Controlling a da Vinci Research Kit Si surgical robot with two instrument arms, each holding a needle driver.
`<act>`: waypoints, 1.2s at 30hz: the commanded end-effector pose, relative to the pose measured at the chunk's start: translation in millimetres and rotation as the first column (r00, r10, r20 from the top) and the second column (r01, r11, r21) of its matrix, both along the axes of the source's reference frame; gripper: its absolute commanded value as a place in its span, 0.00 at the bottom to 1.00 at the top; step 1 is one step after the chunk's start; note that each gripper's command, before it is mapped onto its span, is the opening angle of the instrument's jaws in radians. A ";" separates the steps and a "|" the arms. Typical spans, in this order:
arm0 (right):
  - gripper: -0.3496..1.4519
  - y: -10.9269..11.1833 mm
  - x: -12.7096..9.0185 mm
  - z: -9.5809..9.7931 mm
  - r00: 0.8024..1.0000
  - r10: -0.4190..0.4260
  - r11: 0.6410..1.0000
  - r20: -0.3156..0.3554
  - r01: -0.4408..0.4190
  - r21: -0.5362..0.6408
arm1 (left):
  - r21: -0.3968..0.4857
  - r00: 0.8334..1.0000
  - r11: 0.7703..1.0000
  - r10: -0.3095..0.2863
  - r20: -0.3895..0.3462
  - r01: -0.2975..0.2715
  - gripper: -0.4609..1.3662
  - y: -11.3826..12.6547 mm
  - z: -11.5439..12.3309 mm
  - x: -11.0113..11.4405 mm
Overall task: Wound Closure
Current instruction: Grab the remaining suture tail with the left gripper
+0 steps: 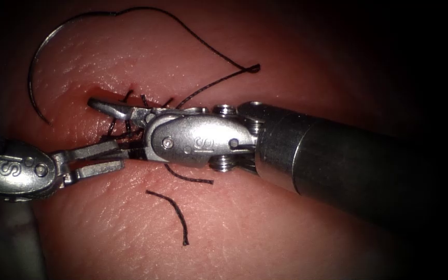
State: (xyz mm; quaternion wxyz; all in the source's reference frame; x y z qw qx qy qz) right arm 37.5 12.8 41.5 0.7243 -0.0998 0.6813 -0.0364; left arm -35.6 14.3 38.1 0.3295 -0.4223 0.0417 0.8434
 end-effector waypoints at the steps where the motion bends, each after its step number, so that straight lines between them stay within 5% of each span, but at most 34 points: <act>1: 0.99 0.1 -0.6 -0.3 1.000 -0.012 1.000 -0.001 0.012 0.011 | 0.005 1.000 1.000 -0.010 0.001 0.010 0.44 -0.1 -0.1 0.1; 9: 0.99 1.1 -3.2 -1.4 1.000 -0.017 1.000 -0.007 0.017 -0.008 | 0.018 0.999 0.999 -0.044 -0.003 0.044 0.79 0.4 -0.4 1.1; 11: 0.99 1.1 -3.3 -1.4 1.000 -0.017 1.000 -0.010 0.017 -0.021 | 0.016 0.998 0.998 -0.055 -0.006 0.055 0.81 0.7 -0.5 1.1; 17: 0.99 0.8 -3.9 -1.4 0.997 -0.066 0.997 0.027 0.067 -0.024 | 0.021 0.997 0.997 -0.073 -0.022 0.073 0.72 1.4 -0.6 0.5; 27: 1.00 1.8 -6.8 -2.3 0.995 -0.101 0.995 0.025 0.101 -0.013 | -0.066 0.999 0.997 -0.038 0.006 0.038 0.40 2.1 2.2 0.4; 36: 1.00 3.5 -8.8 -3.3 0.994 -0.104 0.994 0.021 0.104 -0.018 | -0.143 0.996 0.990 0.002 0.087 0.010 0.45 2.4 2.6 0.0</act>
